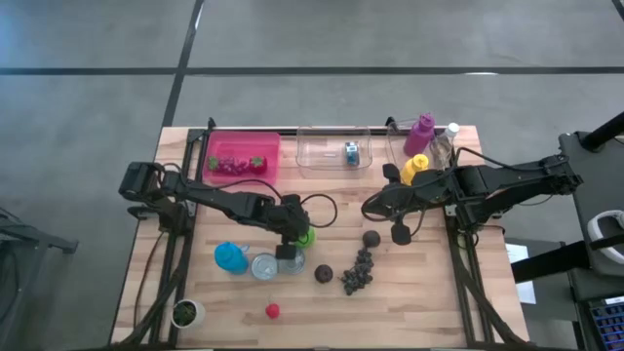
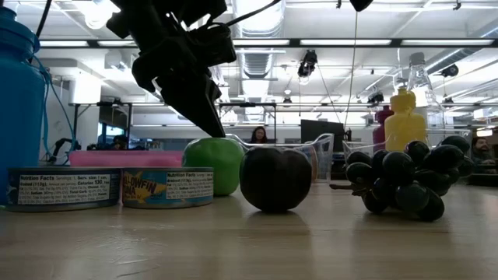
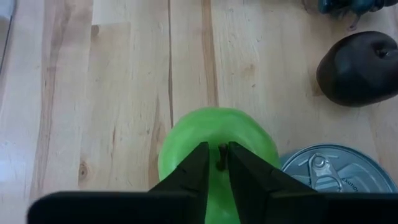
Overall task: Pick & Place Food Item
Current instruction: Put the green apple into the red transparent bin
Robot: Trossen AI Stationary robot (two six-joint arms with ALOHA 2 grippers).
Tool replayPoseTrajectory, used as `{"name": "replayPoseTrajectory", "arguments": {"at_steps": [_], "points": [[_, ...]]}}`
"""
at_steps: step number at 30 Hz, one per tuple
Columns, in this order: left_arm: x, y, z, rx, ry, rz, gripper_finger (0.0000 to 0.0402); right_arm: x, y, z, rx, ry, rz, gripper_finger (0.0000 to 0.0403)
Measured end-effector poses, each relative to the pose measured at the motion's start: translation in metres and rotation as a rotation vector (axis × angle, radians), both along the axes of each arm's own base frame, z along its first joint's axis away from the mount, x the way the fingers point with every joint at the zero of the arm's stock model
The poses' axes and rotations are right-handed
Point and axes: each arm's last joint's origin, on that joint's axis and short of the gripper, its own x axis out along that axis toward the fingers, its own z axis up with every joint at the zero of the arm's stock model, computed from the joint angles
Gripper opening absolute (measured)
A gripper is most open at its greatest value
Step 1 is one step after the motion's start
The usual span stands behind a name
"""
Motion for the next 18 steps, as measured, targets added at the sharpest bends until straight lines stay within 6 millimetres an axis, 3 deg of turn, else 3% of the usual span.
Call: {"name": "replayPoseTrajectory", "arguments": {"at_steps": [9,18], "points": [[0.0,0.0,-0.0001,-0.001,-0.002,0.0,0.0008,0.0,0.0,0.0,0.0,0.0,0.0,0.0013],[0.0002,-0.0001,0.0001,-0.003,-0.004,0.002,0.0002,0.0,0.0,0.0,0.0,0.0,0.0,0.0013]]}}
